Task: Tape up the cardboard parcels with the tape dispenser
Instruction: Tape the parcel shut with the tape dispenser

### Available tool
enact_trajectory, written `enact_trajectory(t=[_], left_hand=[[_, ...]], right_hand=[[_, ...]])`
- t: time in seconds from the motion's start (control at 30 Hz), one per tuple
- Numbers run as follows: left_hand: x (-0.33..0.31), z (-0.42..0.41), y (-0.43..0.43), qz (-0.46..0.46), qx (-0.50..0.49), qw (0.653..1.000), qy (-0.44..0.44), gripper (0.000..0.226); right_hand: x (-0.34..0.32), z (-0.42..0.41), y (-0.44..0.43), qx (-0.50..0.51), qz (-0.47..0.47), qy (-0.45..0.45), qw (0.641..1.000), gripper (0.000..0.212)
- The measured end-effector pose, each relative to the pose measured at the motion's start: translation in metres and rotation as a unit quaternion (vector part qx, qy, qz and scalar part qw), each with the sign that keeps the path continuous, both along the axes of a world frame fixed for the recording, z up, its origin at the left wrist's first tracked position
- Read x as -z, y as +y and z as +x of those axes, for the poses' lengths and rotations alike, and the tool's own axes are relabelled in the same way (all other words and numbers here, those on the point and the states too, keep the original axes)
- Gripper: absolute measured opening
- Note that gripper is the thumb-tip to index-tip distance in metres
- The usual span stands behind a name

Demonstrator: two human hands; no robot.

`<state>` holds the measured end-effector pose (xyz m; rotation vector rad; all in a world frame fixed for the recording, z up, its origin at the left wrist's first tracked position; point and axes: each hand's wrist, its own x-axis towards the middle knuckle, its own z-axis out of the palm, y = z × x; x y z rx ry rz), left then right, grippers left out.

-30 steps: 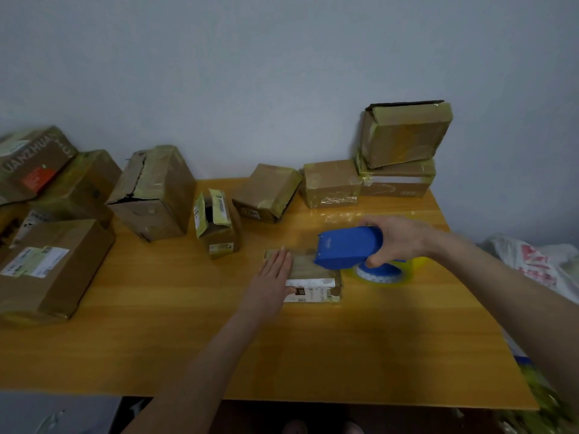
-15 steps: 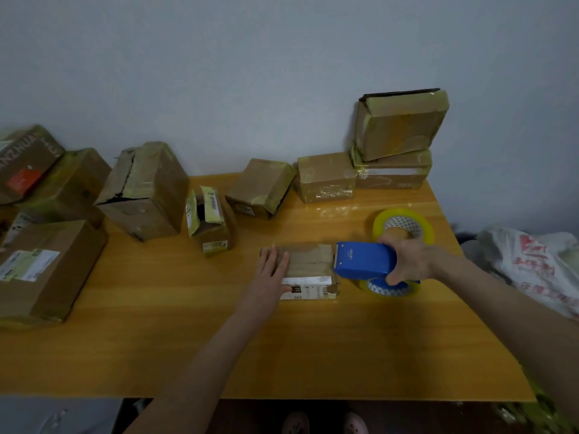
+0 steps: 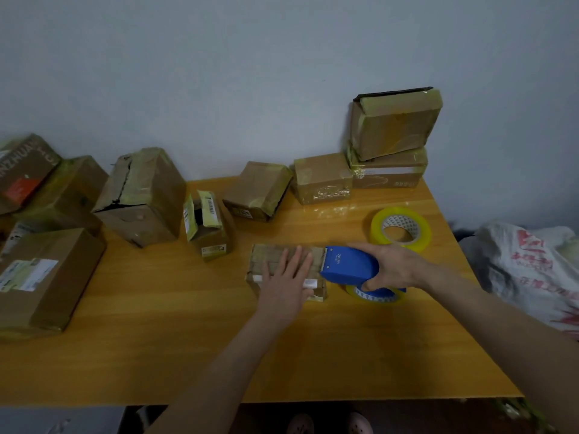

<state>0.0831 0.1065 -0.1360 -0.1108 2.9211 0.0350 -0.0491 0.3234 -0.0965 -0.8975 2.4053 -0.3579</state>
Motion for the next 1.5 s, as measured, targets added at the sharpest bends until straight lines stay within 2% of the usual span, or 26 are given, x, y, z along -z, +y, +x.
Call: enact_trajectory(t=[0.2, 0.3, 0.4, 0.53, 0.63, 0.77, 0.93, 1.1, 1.23, 1.33, 1.4, 1.5], left_hand=[[0.009, -0.003, -0.005, -0.023, 0.002, 1.0, -0.017, 0.069], [0.009, -0.002, -0.005, -0.02, 0.001, 1.0, -0.018, 0.069], [0.007, -0.002, -0.004, -0.023, 0.002, 1.0, -0.016, 0.068], [0.006, -0.003, -0.003, -0.029, 0.0, 0.999, -0.018, 0.068], [0.005, -0.003, -0.002, -0.042, 0.004, 0.999, -0.02, 0.067], [0.003, 0.001, -0.001, -0.037, 0.008, 0.999, -0.012, 0.067], [0.001, 0.001, -0.001, -0.026, 0.009, 1.0, -0.012, 0.065], [0.0, 0.007, -0.003, 0.036, 0.016, 0.999, 0.016, 0.064], [-0.008, 0.0, 0.008, 0.098, -0.063, 0.992, 0.049, 0.062], [-0.017, -0.02, 0.029, 0.064, -0.146, 0.985, 0.069, 0.066], [-0.021, -0.031, 0.039, 0.043, -0.178, 0.981, 0.07, 0.067], [-0.018, -0.031, 0.043, 0.031, -0.165, 0.983, 0.07, 0.062]], right_hand=[[0.001, -0.004, 0.022, 0.041, -0.021, -0.08, 0.996, 0.097], [-0.003, -0.008, 0.04, 0.032, 0.011, -0.073, 0.997, 0.096], [-0.011, -0.014, 0.051, 0.012, 0.085, -0.044, 0.995, 0.094], [-0.017, -0.012, 0.023, -0.062, 0.158, 0.044, 0.985, 0.089], [-0.013, -0.008, 0.001, -0.084, 0.187, 0.068, 0.976, 0.088], [-0.012, -0.008, -0.025, -0.095, 0.199, 0.058, 0.974, 0.084], [-0.023, -0.022, -0.045, -0.092, 0.23, -0.016, 0.969, 0.085], [-0.014, -0.019, -0.057, -0.084, 0.253, -0.003, 0.964, 0.08], [-0.03, -0.042, -0.032, 0.017, 0.168, -0.055, 0.984, 0.085], [-0.032, -0.048, -0.011, 0.125, 0.051, -0.073, 0.988, 0.088], [-0.024, -0.042, -0.004, 0.209, -0.069, -0.116, 0.968, 0.084], [-0.008, -0.027, 0.001, 0.31, -0.199, -0.178, 0.913, 0.074]])
